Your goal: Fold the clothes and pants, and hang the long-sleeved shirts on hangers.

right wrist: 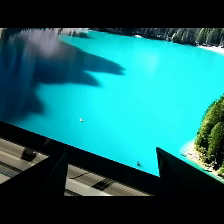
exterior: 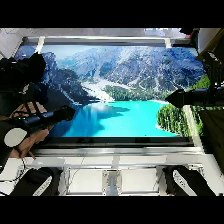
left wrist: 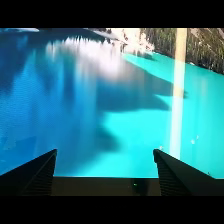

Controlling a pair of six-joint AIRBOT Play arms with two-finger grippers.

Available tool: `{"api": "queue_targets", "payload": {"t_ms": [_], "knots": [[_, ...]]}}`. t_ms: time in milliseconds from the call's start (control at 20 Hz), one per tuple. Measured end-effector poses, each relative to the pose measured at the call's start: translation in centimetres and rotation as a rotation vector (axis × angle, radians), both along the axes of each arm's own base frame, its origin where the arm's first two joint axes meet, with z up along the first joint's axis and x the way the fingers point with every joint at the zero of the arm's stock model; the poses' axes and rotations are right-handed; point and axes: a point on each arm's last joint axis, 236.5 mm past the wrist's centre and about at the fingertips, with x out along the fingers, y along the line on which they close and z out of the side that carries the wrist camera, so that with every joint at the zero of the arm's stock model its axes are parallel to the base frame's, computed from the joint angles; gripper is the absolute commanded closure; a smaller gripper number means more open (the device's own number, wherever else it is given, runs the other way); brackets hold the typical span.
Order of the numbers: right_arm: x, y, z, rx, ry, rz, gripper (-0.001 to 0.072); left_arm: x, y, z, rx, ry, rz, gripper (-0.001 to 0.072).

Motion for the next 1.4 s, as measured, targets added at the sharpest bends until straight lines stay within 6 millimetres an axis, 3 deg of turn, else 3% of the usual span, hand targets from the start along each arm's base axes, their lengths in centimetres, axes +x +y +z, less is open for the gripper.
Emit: {"api": "queue_targets", "payload": {"t_ms": [650,900,1000,1150,1400], "knots": [[0.0,0.0,0.0,0.0,-0.002,0.0,0.0128,0.6,0.0,0.1,0.002,-0.021,0.005,0.0],[2.2,-0.4,1.3,0.002,-0.103,-0.038,0.0129,2.0,1.3,-0.7,0.077,-0.036,0.022,0.0],[3.5,-0.8,2.3,0.006,-0.166,-0.065,0.0128,3.0,4.3,-1.1,0.216,-0.064,0.053,0.0001],[5.3,-1.2,3.9,0.017,-0.264,-0.106,0.0128,3.1,13.1,-1.5,0.552,-0.027,0.162,0.0001],[7.3,-1.1,6.5,0.078,-0.383,-0.148,0.0129,-1.1,27.5,-2.5,0.892,0.249,0.376,0.0003]]}}
